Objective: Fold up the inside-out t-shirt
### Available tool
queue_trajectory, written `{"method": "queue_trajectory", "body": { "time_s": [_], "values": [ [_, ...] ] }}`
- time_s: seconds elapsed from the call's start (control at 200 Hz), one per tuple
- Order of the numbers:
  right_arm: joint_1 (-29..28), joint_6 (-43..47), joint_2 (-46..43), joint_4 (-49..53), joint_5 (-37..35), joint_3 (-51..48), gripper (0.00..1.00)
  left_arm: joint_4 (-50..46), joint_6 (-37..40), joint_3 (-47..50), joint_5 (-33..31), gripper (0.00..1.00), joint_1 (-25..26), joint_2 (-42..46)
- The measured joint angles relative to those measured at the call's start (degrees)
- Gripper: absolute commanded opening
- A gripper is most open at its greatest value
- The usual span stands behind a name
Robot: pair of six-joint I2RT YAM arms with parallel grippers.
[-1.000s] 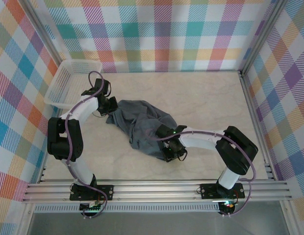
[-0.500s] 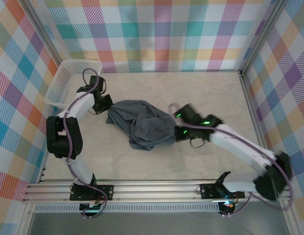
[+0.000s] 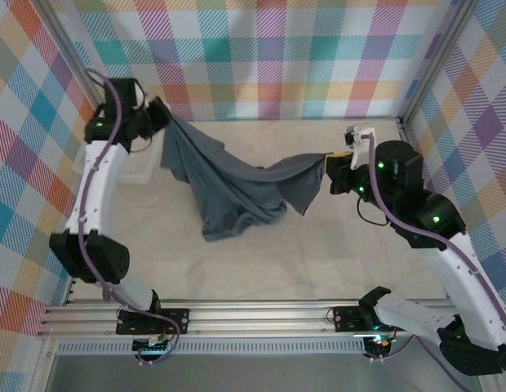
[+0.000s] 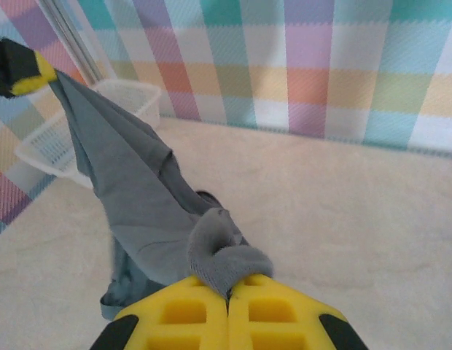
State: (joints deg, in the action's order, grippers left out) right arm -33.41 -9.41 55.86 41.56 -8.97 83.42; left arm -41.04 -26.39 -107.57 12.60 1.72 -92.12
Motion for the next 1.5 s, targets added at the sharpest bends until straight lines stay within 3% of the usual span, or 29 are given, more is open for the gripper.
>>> {"method": "queue_trajectory", "body": {
  "time_s": [0.23,0.355,0.45,0.595,0.7,0.76,0.89,1.04,1.19,1.345,1.42,1.5],
  "values": [
    [0.0,1.3,-8.3,-6.2,5.0,5.8,0.0,7.0,-5.2,-13.4,-3.1,0.0,0.2,8.4],
    [0.0,1.0,-9.9,-8.2,2.9,8.0,0.0,13.1,-7.8,-16.0,-8.6,0.0,3.3,8.1],
    [0.0,-1.0,-5.6,-3.7,-4.4,11.7,0.0,14.8,-8.1,-24.1,-13.0,0.0,7.5,1.1],
    [6.7,-6.7,8.8,7.0,-12.0,19.9,0.0,14.5,-6.9,-49.7,-17.3,0.0,11.1,-23.5],
    [16.3,-10.0,17.0,11.6,-8.9,16.7,0.0,13.6,-5.6,-59.8,-18.2,0.41,12.3,-41.0],
    [20.7,-11.6,20.8,14.0,-5.4,13.8,0.0,11.2,-4.9,-59.8,-18.1,0.54,12.9,-47.7],
    [25.4,-15.3,24.7,15.4,2.3,4.5,0.0,2.4,-1.5,-54.5,-17.2,0.59,14.0,-53.9],
    [25.4,-19.0,21.9,14.4,7.6,-5.9,0.0,-4.7,1.0,-44.8,-15.3,0.58,14.5,-48.3],
    [25.4,-22.9,16.8,11.9,12.3,-10.6,0.0,-9.3,0.3,-18.6,-17.0,0.43,16.7,-24.3],
    [25.4,-26.3,13.0,9.2,16.2,-12.2,0.0,-10.2,-7.6,12.0,-22.5,0.33,28.6,7.9],
    [25.4,-27.2,12.4,7.9,17.4,-12.4,0.0,-12.3,-13.9,23.2,-22.6,0.31,34.6,17.4],
    [25.3,-27.5,12.3,7.0,18.4,-12.4,0.0,-14.7,-21.5,31.9,-21.7,0.31,38.3,21.1]
  ]
}}
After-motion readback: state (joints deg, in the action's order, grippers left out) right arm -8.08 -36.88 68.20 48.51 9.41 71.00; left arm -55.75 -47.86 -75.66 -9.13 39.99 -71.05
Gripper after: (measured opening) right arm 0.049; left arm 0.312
